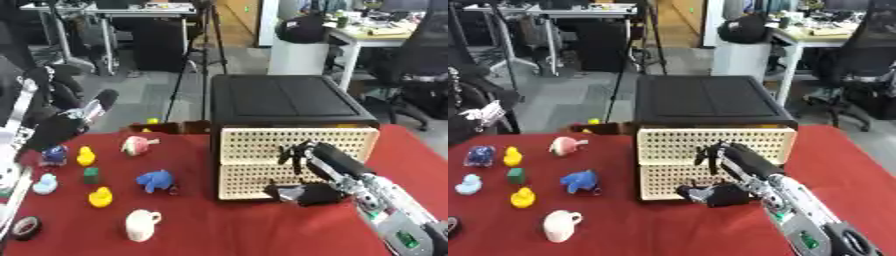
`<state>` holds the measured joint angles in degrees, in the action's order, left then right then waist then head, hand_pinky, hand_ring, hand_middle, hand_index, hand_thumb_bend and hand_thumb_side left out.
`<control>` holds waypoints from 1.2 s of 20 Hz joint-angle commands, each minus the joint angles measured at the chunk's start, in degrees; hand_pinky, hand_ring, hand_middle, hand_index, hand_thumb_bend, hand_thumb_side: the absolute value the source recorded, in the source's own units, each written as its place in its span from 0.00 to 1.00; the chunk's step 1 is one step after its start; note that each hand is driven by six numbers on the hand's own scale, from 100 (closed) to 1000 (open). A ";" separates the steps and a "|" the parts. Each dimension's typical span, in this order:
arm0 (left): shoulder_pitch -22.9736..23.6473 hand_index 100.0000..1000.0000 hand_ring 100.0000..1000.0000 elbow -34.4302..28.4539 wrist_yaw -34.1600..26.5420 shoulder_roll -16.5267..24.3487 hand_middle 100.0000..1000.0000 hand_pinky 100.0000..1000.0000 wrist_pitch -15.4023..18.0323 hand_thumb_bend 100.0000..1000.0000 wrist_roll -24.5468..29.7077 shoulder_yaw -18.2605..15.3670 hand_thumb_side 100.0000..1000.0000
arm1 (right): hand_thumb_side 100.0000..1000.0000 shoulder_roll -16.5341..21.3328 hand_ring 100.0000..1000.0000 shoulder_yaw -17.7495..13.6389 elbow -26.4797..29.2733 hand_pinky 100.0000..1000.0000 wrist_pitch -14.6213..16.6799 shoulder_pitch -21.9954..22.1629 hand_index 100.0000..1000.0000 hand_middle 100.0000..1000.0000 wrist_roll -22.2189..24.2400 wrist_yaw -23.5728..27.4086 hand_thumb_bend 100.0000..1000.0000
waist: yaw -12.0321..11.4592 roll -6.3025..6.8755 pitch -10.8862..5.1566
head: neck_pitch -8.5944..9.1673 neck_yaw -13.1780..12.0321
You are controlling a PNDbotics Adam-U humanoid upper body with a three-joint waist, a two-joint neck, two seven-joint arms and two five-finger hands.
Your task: Pick up objects from table and place into drawer.
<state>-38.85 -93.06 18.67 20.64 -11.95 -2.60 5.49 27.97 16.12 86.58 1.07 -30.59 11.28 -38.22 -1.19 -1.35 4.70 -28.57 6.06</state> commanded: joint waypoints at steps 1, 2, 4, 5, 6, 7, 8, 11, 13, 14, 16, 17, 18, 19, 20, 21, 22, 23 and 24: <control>-0.66 0.73 0.43 -1.43 -0.26 0.66 0.49 0.46 0.06 0.61 0.22 -0.13 0.47 | 0.70 1.10 0.02 -1.31 -0.20 0.00 -0.51 -1.52 0.76 0.46 -1.01 -0.66 0.54 | -0.26 0.16 -0.50 | 0.25 0.18; -0.60 0.73 0.43 -1.53 -0.30 0.66 0.49 0.46 0.07 0.61 0.24 -0.14 0.47 | 0.70 1.23 0.02 -1.40 -0.41 0.00 -0.60 -1.63 0.76 0.47 -1.19 -0.70 0.54 | -0.42 0.18 -0.48 | 0.27 0.19; -0.49 0.73 0.43 -1.70 -0.36 0.69 0.49 0.46 0.07 0.61 0.31 -0.13 0.47 | 0.70 1.43 0.02 -1.44 -0.83 0.00 -0.65 -1.74 0.76 0.47 -1.37 -0.81 0.54 | -0.66 0.22 -0.44 | 0.31 0.24; -0.43 0.73 0.43 -1.77 -0.39 0.70 0.49 0.46 0.07 0.61 0.36 -0.13 0.47 | 0.70 1.48 0.02 -1.46 -1.09 0.00 -0.67 -1.76 0.77 0.47 -1.42 -0.90 0.53 | -0.75 0.24 -0.43 | 0.32 0.25; -0.37 0.73 0.43 -1.84 -0.43 0.72 0.49 0.46 0.07 0.61 0.40 -0.13 0.47 | 0.70 1.50 0.02 -1.49 -1.34 0.00 -0.68 -1.76 0.77 0.47 -1.48 -1.00 0.54 | -0.81 0.25 -0.42 | 0.35 0.25; -0.32 0.73 0.43 -1.91 -0.48 0.73 0.49 0.46 0.07 0.61 0.43 -0.13 0.47 | 0.70 1.52 0.02 -1.55 -1.58 0.00 -0.69 -1.75 0.77 0.47 -1.54 -1.08 0.54 | -0.85 0.26 -0.41 | 0.38 0.25; -0.27 0.73 0.43 -1.97 -0.51 0.75 0.49 0.46 0.08 0.61 0.45 -0.13 0.47 | 0.70 1.54 0.02 -1.62 -1.79 0.00 -0.70 -1.71 0.77 0.47 -1.63 -1.14 0.54 | -0.87 0.26 -0.41 | 0.40 0.25; -0.06 0.73 0.43 -2.14 -0.57 0.83 0.49 0.46 0.09 0.61 0.49 -0.12 0.47 | 0.70 1.63 0.02 -1.87 -2.23 0.00 -0.75 -1.52 0.76 0.47 -2.00 -1.21 0.54 | -0.87 0.23 -0.41 | 0.42 0.23; 0.24 0.73 0.43 -2.22 -0.62 0.97 0.49 0.47 0.08 0.61 0.43 -0.17 0.48 | 0.70 1.77 0.04 -1.95 -1.90 0.00 -0.60 -1.12 0.76 0.49 -2.20 -1.18 0.53 | -0.76 0.16 -0.44 | 0.44 0.18; 0.42 0.73 0.43 -2.26 -0.66 1.08 0.49 0.47 0.08 0.61 0.38 -0.22 0.48 | 0.70 1.87 0.05 -1.98 -1.42 0.00 -0.50 -0.78 0.76 0.49 -2.26 -1.14 0.53 | -0.68 0.11 -0.47 | 0.45 0.11; 0.83 0.73 0.43 -2.39 -0.80 1.36 0.49 0.47 0.13 0.61 0.34 -0.31 0.48 | 0.70 2.18 0.10 -2.05 0.05 0.00 -0.30 0.14 0.75 0.50 -2.22 -0.98 0.53 | -0.47 0.01 -0.53 | 0.46 -0.02; 1.10 0.73 0.43 -2.50 -0.92 1.52 0.49 0.47 0.20 0.61 0.32 -0.39 0.48 | 0.70 2.39 0.10 -2.13 1.16 0.00 -0.22 0.82 0.75 0.50 -2.22 -0.76 0.53 | -0.33 -0.04 -0.58 | 0.43 -0.12; 1.41 0.73 0.43 -2.62 -1.06 1.69 0.49 0.47 0.29 0.60 0.31 -0.45 0.49 | 0.70 2.54 0.13 -2.25 2.37 0.00 -0.19 1.53 0.73 0.50 -2.26 -0.42 0.54 | -0.17 -0.09 -0.64 | 0.42 -0.23; 1.79 0.73 0.43 -2.80 -1.28 1.90 0.49 0.47 0.47 0.60 0.30 -0.50 0.51 | 0.70 2.68 0.15 -2.40 3.81 0.00 -0.20 2.40 0.73 0.50 -2.44 0.20 0.53 | 0.02 -0.13 -0.71 | 0.40 -0.34; 2.21 0.73 0.43 -2.97 -1.55 2.17 0.49 0.47 0.69 0.60 0.30 -0.52 0.51 | 0.70 2.84 0.17 -2.50 5.30 0.00 -0.28 3.34 0.72 0.50 -2.60 1.10 0.53 | 0.19 -0.17 -0.79 | 0.32 -0.39; 2.65 0.73 0.43 -3.12 -1.78 2.47 0.49 0.47 0.91 0.60 0.30 -0.54 0.52 | 0.70 3.04 0.18 -2.58 6.73 0.00 -0.44 4.23 0.72 0.50 -2.70 2.03 0.53 | 0.33 -0.20 -0.87 | 0.24 -0.47; 3.07 0.73 0.43 -3.26 -1.99 2.75 0.49 0.47 1.10 0.61 0.25 -0.56 0.54 | 0.70 3.24 0.22 -2.63 8.01 0.00 -0.62 4.99 0.72 0.51 -2.75 2.82 0.53 | 0.43 -0.20 -0.93 | 0.22 -0.52; 3.66 0.73 0.43 -3.46 -2.27 3.13 0.49 0.47 1.39 0.61 0.12 -0.62 0.54 | 0.70 3.48 0.23 -2.74 9.54 0.00 -0.75 6.05 0.72 0.52 -2.96 3.78 0.53 | 0.52 -0.21 -0.99 | 0.19 -0.57; 4.29 0.73 0.43 -3.63 -2.58 3.47 0.49 0.47 1.69 0.62 -0.04 -0.72 0.56 | 0.70 3.74 0.26 -2.90 10.99 0.00 -0.99 7.07 0.72 0.53 -3.22 4.78 0.53 | 0.61 -0.21 -1.05 | 0.12 -0.61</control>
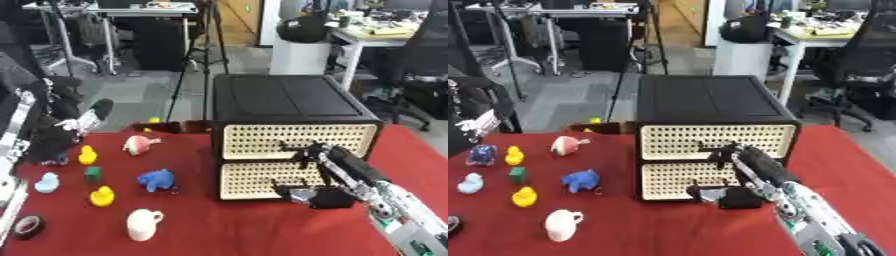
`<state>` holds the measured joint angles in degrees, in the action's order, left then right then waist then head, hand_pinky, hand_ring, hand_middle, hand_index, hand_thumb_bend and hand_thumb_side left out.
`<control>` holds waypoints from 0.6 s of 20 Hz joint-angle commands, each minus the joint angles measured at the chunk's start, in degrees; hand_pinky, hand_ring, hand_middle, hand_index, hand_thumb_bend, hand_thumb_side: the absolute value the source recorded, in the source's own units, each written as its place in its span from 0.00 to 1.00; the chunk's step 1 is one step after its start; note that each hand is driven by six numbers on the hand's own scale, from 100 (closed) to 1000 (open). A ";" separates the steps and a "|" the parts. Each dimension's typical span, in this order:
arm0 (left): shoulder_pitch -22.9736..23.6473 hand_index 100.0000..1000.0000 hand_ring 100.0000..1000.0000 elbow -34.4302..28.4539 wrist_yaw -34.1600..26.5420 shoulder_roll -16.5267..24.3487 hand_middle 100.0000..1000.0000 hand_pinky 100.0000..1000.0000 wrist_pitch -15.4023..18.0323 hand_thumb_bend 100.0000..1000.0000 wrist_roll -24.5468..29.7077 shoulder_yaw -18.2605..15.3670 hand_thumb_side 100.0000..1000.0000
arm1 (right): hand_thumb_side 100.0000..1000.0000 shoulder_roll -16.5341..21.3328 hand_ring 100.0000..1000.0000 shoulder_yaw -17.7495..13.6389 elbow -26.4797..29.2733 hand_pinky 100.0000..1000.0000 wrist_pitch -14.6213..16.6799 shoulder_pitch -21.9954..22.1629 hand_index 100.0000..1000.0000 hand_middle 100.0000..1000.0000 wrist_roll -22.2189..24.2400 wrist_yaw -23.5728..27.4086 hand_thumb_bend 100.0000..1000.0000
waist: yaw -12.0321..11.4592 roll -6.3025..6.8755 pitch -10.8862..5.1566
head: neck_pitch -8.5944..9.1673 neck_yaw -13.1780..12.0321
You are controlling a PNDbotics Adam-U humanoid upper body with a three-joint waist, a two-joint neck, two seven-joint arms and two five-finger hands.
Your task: Pick up objects from table and place into drawer.
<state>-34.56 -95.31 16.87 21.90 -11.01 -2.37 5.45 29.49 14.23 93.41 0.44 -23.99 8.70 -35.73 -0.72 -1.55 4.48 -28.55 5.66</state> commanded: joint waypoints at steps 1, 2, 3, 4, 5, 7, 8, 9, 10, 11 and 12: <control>0.64 0.73 0.43 -1.53 -1.10 2.54 0.49 0.47 0.99 0.62 -0.44 -0.80 0.56 | 0.70 2.49 0.26 -1.24 5.56 0.00 -0.61 1.45 0.73 0.53 -0.91 3.32 0.53 | 0.22 -0.04 -0.87 | 0.05 -0.25; 1.25 0.73 0.43 -1.62 -1.35 2.84 0.49 0.47 1.14 0.62 -0.58 -0.93 0.57 | 0.71 2.75 0.27 -1.53 6.78 0.00 -0.90 2.32 0.73 0.53 -1.12 4.15 0.53 | 0.32 -0.07 -0.90 | 0.02 -0.32; 1.87 0.73 0.43 -1.72 -1.56 3.10 0.49 0.47 1.26 0.63 -0.73 -1.09 0.57 | 0.71 3.00 0.27 -1.93 7.96 0.00 -1.19 3.19 0.73 0.53 -1.37 4.80 0.53 | 0.44 -0.10 -0.93 | -0.04 -0.40; 2.34 0.73 0.43 -1.82 -1.74 3.27 0.49 0.47 1.40 0.63 -0.87 -1.23 0.58 | 0.71 3.20 0.28 -2.26 8.95 0.01 -1.49 3.89 0.73 0.54 -1.56 5.33 0.53 | 0.53 -0.15 -0.96 | -0.11 -0.45; 2.97 0.73 0.43 -1.94 -1.95 3.40 0.49 0.47 1.63 0.63 -1.09 -1.45 0.59 | 0.71 3.39 0.28 -2.74 10.02 0.01 -1.77 4.79 0.73 0.54 -1.98 5.98 0.53 | 0.64 -0.23 -1.01 | -0.22 -0.48; 4.01 0.73 0.43 -2.12 -2.32 3.51 0.49 0.47 2.07 0.63 -1.48 -1.80 0.60 | 0.71 3.79 0.28 -3.66 12.04 0.01 -2.27 6.44 0.74 0.55 -2.78 7.12 0.53 | 0.72 -0.33 -1.02 | -0.30 -0.59; 4.50 0.73 0.43 -2.12 -2.43 3.51 0.49 0.47 2.20 0.64 -1.62 -1.93 0.61 | 0.71 3.97 0.28 -4.11 12.92 0.02 -2.50 7.21 0.74 0.55 -3.15 7.53 0.53 | 0.73 -0.34 -1.02 | -0.39 -0.72; 5.03 0.73 0.43 -2.09 -2.53 3.49 0.49 0.47 2.35 0.65 -1.73 -2.06 0.61 | 0.71 4.07 0.29 -4.55 13.73 0.02 -2.70 7.97 0.74 0.56 -3.53 7.88 0.53 | 0.75 -0.35 -1.03 | -0.54 -0.83; 5.47 0.73 0.43 -2.11 -2.63 3.44 0.49 0.47 2.56 0.65 -1.82 -2.18 0.61 | 0.71 4.12 0.29 -4.92 14.43 0.02 -2.83 8.61 0.74 0.56 -3.89 8.27 0.52 | 0.78 -0.37 -1.03 | -0.61 -0.83; 5.88 0.73 0.43 -2.14 -2.74 3.38 0.49 0.47 2.78 0.65 -1.93 -2.33 0.61 | 0.71 4.14 0.29 -5.31 15.11 0.02 -2.91 9.24 0.74 0.56 -4.26 8.63 0.52 | 0.79 -0.39 -1.02 | -0.63 -0.77; 6.25 0.73 0.43 -2.17 -2.87 3.30 0.49 0.47 3.03 0.64 -2.05 -2.49 0.61 | 0.71 4.15 0.29 -5.65 15.69 0.02 -2.99 9.79 0.74 0.56 -4.59 8.90 0.52 | 0.80 -0.42 -1.03 | -0.75 -0.78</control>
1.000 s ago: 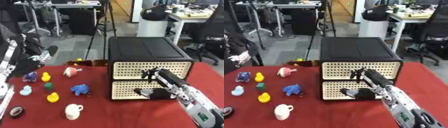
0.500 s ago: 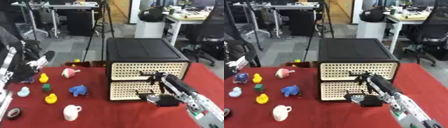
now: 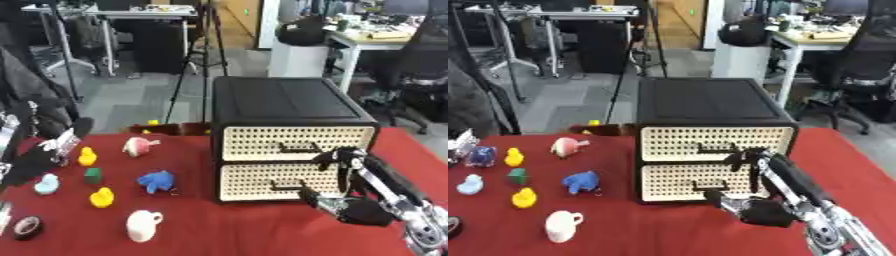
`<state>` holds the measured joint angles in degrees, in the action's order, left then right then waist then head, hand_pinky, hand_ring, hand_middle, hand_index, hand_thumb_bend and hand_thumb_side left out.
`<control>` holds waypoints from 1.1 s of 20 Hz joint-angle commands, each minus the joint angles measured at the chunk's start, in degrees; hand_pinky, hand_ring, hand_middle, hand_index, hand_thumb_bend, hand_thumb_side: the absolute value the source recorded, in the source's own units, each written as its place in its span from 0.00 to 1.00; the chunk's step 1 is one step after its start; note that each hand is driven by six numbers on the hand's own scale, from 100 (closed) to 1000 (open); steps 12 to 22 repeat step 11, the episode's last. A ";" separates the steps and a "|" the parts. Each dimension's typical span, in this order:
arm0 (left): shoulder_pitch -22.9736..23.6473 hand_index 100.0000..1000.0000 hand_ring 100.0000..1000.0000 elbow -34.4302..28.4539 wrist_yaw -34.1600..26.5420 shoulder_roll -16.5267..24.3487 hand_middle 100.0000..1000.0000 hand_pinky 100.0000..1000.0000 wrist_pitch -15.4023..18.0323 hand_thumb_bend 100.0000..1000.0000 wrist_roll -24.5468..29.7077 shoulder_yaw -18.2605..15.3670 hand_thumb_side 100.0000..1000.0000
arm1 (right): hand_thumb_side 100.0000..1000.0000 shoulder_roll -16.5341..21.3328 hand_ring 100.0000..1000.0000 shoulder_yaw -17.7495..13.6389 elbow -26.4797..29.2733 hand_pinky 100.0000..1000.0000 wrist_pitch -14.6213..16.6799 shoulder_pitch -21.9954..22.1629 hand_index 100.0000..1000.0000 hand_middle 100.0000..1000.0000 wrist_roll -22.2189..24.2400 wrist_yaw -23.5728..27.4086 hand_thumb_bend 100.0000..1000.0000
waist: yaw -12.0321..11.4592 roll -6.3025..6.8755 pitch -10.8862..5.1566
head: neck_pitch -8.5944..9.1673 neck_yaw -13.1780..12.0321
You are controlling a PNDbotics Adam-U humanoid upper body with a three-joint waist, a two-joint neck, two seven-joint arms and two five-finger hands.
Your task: Pick up objects from table and place into drawer.
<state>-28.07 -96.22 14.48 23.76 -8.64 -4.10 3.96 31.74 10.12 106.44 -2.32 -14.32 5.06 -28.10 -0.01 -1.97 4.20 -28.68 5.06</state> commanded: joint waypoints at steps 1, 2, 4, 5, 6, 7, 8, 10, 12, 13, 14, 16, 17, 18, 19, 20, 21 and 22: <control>0.16 0.73 0.43 -1.28 -0.63 1.36 0.49 0.47 0.93 0.64 -0.44 -1.17 0.61 | 0.71 1.89 0.29 -1.86 3.23 0.02 -0.32 0.66 0.74 0.56 -1.28 1.49 0.52 | 0.12 -0.07 -0.78 | -0.79 -0.22; 0.46 0.73 0.43 -1.29 -0.76 1.31 0.49 0.47 1.19 0.64 -0.53 -1.31 0.61 | 0.71 1.87 0.29 -2.11 3.72 0.02 -0.39 1.11 0.74 0.56 -1.51 1.62 0.52 | 0.12 -0.15 -0.79 | -0.84 -0.20; 1.03 0.73 0.43 -1.34 -1.03 1.22 0.49 0.47 1.68 0.64 -0.75 -1.61 0.62 | 0.71 1.82 0.29 -2.55 4.72 0.02 -0.52 1.87 0.74 0.56 -1.92 1.80 0.52 | 0.10 -0.26 -0.76 | -0.88 -0.28; 1.33 0.73 0.43 -1.36 -1.18 1.19 0.49 0.47 1.92 0.64 -0.89 -1.77 0.62 | 0.71 1.82 0.29 -2.74 5.21 0.02 -0.55 2.09 0.74 0.56 -2.11 1.96 0.51 | 0.16 -0.30 -0.74 | -0.95 -0.34; 1.58 0.73 0.42 -1.38 -1.33 1.17 0.49 0.47 2.17 0.64 -0.99 -1.85 0.62 | 0.71 1.82 0.29 -2.90 5.60 0.02 -0.58 2.29 0.75 0.56 -2.28 2.17 0.51 | 0.22 -0.35 -0.74 | -0.99 -0.31; 1.84 0.73 0.42 -1.36 -1.51 1.16 0.49 0.47 2.48 0.64 -0.96 -1.84 0.62 | 0.71 1.83 0.29 -3.15 6.00 0.02 -0.60 2.57 0.75 0.56 -2.57 2.48 0.51 | 0.24 -0.43 -0.74 | -0.96 -0.17; 2.08 0.73 0.42 -1.28 -1.66 1.20 0.49 0.47 2.76 0.65 -0.89 -1.85 0.63 | 0.71 1.92 0.29 -3.35 6.33 0.03 -0.64 2.79 0.75 0.56 -2.84 2.75 0.51 | 0.24 -0.48 -0.73 | -0.96 -0.16; 2.53 0.73 0.43 -1.14 -2.02 1.34 0.49 0.47 3.36 0.66 -0.76 -1.92 0.64 | 0.72 2.14 0.30 -3.61 6.81 0.03 -0.67 3.02 0.76 0.58 -3.31 3.32 0.51 | 0.34 -0.50 -0.68 | -0.93 -0.32; 2.71 0.73 0.43 -1.05 -2.24 1.36 0.49 0.47 3.69 0.67 -0.73 -1.95 0.64 | 0.72 2.23 0.31 -3.75 6.97 0.04 -0.68 3.21 0.76 0.58 -3.55 3.71 0.51 | 0.39 -0.53 -0.68 | -0.92 -0.27; 2.71 0.73 0.43 -1.05 -2.24 1.36 0.49 0.47 3.69 0.67 -0.73 -1.95 0.64 | 0.72 2.23 0.31 -3.75 6.97 0.04 -0.68 3.21 0.76 0.58 -3.55 3.71 0.51 | 0.39 -0.53 -0.68 | -0.92 -0.27; 2.71 0.73 0.43 -1.05 -2.24 1.36 0.49 0.47 3.69 0.67 -0.73 -1.95 0.64 | 0.72 2.23 0.31 -3.75 6.97 0.04 -0.68 3.21 0.76 0.58 -3.55 3.71 0.51 | 0.39 -0.53 -0.68 | -0.92 -0.27; 2.71 0.73 0.43 -1.05 -2.24 1.36 0.49 0.47 3.69 0.67 -0.73 -1.95 0.64 | 0.72 2.23 0.31 -3.75 6.97 0.04 -0.68 3.21 0.76 0.58 -3.55 3.71 0.51 | 0.39 -0.53 -0.68 | -0.92 -0.27; 2.71 0.73 0.43 -1.05 -2.24 1.36 0.49 0.47 3.69 0.67 -0.73 -1.95 0.64 | 0.72 2.23 0.31 -3.75 6.97 0.04 -0.68 3.21 0.76 0.58 -3.55 3.71 0.51 | 0.39 -0.53 -0.68 | -0.92 -0.27; 2.71 0.73 0.43 -1.05 -2.24 1.36 0.49 0.47 3.69 0.67 -0.73 -1.95 0.64 | 0.72 2.23 0.31 -3.75 6.97 0.04 -0.68 3.21 0.76 0.58 -3.55 3.71 0.51 | 0.39 -0.53 -0.68 | -0.92 -0.27; 2.71 0.73 0.43 -1.05 -2.24 1.36 0.49 0.47 3.69 0.67 -0.73 -1.95 0.64 | 0.72 2.23 0.31 -3.75 6.97 0.04 -0.68 3.21 0.76 0.58 -3.55 3.71 0.51 | 0.39 -0.53 -0.68 | -0.92 -0.27; 2.71 0.73 0.43 -1.05 -2.24 1.36 0.49 0.47 3.69 0.67 -0.73 -1.95 0.64 | 0.72 2.23 0.31 -3.75 6.97 0.04 -0.68 3.21 0.76 0.58 -3.55 3.71 0.51 | 0.39 -0.53 -0.68 | -0.92 -0.27; 2.71 0.73 0.43 -1.05 -2.24 1.36 0.49 0.47 3.69 0.67 -0.73 -1.95 0.64 | 0.72 2.23 0.31 -3.75 6.97 0.04 -0.68 3.21 0.76 0.58 -3.55 3.71 0.51 | 0.39 -0.53 -0.68 | -0.92 -0.27; 2.71 0.73 0.43 -1.05 -2.24 1.36 0.49 0.47 3.69 0.67 -0.73 -1.95 0.64 | 0.72 2.23 0.31 -3.75 6.97 0.04 -0.68 3.21 0.76 0.58 -3.55 3.71 0.51 | 0.39 -0.53 -0.68 | -0.92 -0.27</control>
